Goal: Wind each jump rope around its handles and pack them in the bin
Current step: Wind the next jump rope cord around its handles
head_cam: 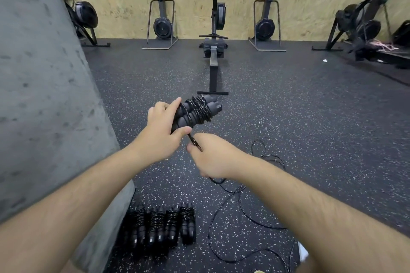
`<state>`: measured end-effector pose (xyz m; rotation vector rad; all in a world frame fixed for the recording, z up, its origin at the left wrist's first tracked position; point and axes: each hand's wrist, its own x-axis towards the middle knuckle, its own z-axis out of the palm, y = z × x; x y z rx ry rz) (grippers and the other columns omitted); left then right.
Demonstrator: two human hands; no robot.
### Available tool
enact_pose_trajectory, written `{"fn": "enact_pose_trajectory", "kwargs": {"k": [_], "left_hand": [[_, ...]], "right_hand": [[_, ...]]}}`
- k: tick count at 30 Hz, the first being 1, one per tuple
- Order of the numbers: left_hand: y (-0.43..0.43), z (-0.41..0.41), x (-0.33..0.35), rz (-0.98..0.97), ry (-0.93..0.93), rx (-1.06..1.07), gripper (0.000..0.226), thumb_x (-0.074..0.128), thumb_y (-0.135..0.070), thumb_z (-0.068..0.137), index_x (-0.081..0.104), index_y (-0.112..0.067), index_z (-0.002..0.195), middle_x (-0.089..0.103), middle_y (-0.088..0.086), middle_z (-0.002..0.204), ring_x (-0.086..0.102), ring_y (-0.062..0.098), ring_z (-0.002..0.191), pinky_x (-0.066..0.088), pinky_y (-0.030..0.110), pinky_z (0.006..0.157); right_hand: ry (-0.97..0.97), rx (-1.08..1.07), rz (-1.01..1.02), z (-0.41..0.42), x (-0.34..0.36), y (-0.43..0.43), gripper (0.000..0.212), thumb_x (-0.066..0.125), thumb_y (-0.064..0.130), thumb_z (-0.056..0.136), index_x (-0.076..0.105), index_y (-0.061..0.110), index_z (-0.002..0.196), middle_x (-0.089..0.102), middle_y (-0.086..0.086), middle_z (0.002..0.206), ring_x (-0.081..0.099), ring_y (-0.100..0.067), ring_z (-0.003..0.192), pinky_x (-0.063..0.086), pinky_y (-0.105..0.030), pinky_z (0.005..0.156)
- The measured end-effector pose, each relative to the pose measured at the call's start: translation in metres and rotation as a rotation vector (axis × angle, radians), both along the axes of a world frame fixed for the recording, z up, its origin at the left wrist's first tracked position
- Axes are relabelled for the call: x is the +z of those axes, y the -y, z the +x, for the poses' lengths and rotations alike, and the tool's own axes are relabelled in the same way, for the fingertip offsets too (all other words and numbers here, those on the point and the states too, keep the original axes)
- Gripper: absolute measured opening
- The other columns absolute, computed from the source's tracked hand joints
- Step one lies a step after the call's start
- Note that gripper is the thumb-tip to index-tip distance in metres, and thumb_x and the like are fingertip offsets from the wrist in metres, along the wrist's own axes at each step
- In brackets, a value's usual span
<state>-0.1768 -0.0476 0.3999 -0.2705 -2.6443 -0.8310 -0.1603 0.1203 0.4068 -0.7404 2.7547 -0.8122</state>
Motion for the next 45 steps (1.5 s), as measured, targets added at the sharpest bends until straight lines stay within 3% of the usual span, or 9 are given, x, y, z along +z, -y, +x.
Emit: {"fn": "enact_pose_trajectory", "kwargs": {"k": [5,12,15,18,22,27,31,38,45], "left_hand": [[0.005,-0.001,-0.003,-0.04,0.049,0.014,0.078,0.062,-0.026,0.099,0.015,-0.015,0.16,0.026,-0.001,0.122,0.015,0.009,0.11,0.015,0.024,0.099],[0.01,0.004,0.004,-0.154,0.181,-0.103,0.074,0.066,-0.018,0.095,0.026,-0.019,0.158,0.032,0.004,0.131,0.019,0.011,0.113,0.02,0.029,0.108],[0.008,0.012,0.008,-0.176,0.292,-0.278,0.035,0.064,-0.011,0.093,0.05,-0.03,0.118,0.036,-0.001,0.119,0.025,0.011,0.111,0.03,0.037,0.105],[0.002,0.022,0.014,-0.212,0.397,-0.38,0.047,0.065,-0.033,0.081,0.051,-0.023,0.124,0.042,0.003,0.124,0.032,0.019,0.119,0.034,0.042,0.106],[-0.004,0.031,0.021,0.349,0.652,-0.564,0.071,0.068,-0.008,0.073,0.046,-0.013,0.139,0.057,0.008,0.131,0.059,0.018,0.119,0.049,0.03,0.095],[-0.009,0.031,0.019,0.86,0.726,-0.653,0.082,0.066,0.006,0.07,0.043,-0.012,0.147,0.058,0.017,0.137,0.063,0.028,0.119,0.052,0.036,0.095],[-0.02,0.032,0.025,1.214,0.778,-0.79,0.07,0.054,-0.003,0.081,0.04,-0.004,0.149,0.053,0.026,0.135,0.058,0.033,0.106,0.046,0.039,0.078],[-0.048,0.026,0.034,1.446,0.518,-0.445,0.058,0.036,-0.037,0.105,0.055,0.009,0.132,0.056,0.023,0.1,0.053,0.022,0.075,0.041,0.032,0.065],[-0.051,0.026,0.038,1.381,0.313,-0.206,0.058,0.033,-0.041,0.109,0.064,0.008,0.106,0.066,0.022,0.082,0.053,0.021,0.059,0.052,0.032,0.049]], "right_hand": [[-0.072,0.002,0.044,0.009,0.012,-0.008,0.016,0.045,0.029,0.097,0.056,0.019,0.093,0.062,0.001,0.084,0.063,-0.026,0.077,0.049,-0.035,0.063],[-0.702,0.171,0.239,0.016,0.03,-0.011,0.026,0.039,0.033,0.104,0.063,0.025,0.112,0.058,0.005,0.106,0.058,-0.023,0.099,0.046,-0.035,0.071],[-0.686,0.293,0.094,0.005,0.04,-0.016,0.019,0.052,0.032,0.1,0.068,0.021,0.104,0.064,0.004,0.099,0.058,-0.021,0.096,0.051,-0.04,0.078],[-0.444,0.235,-0.161,-0.01,0.044,-0.023,0.011,0.076,0.03,0.085,0.072,0.021,0.089,0.069,0.01,0.08,0.062,-0.01,0.078,0.051,-0.034,0.075],[-0.026,0.111,-0.402,-0.027,0.048,-0.045,0.015,0.084,0.026,0.079,0.074,0.017,0.085,0.061,0.014,0.06,0.053,-0.002,0.056,0.043,-0.016,0.058],[0.286,0.038,-0.62,-0.04,0.038,-0.064,0.015,0.079,0.036,0.075,0.075,0.024,0.082,0.071,0.003,0.08,0.065,-0.011,0.07,0.052,-0.027,0.073],[0.678,0.032,-1.108,-0.037,0.028,-0.053,0.028,0.052,0.002,0.093,0.072,0.01,0.074,0.067,0.001,0.064,0.063,-0.007,0.056,0.055,-0.02,0.055],[0.514,-0.182,-1.287,-0.042,0.007,-0.026,0.012,0.049,0.0,0.101,0.059,0.004,0.098,0.06,-0.001,0.065,0.051,-0.011,0.061,0.046,-0.021,0.056],[0.127,-0.197,-0.949,-0.021,0.013,-0.022,0.015,0.058,0.013,0.099,0.07,0.005,0.102,0.07,-0.007,0.076,0.064,-0.014,0.069,0.056,-0.031,0.073]]}}
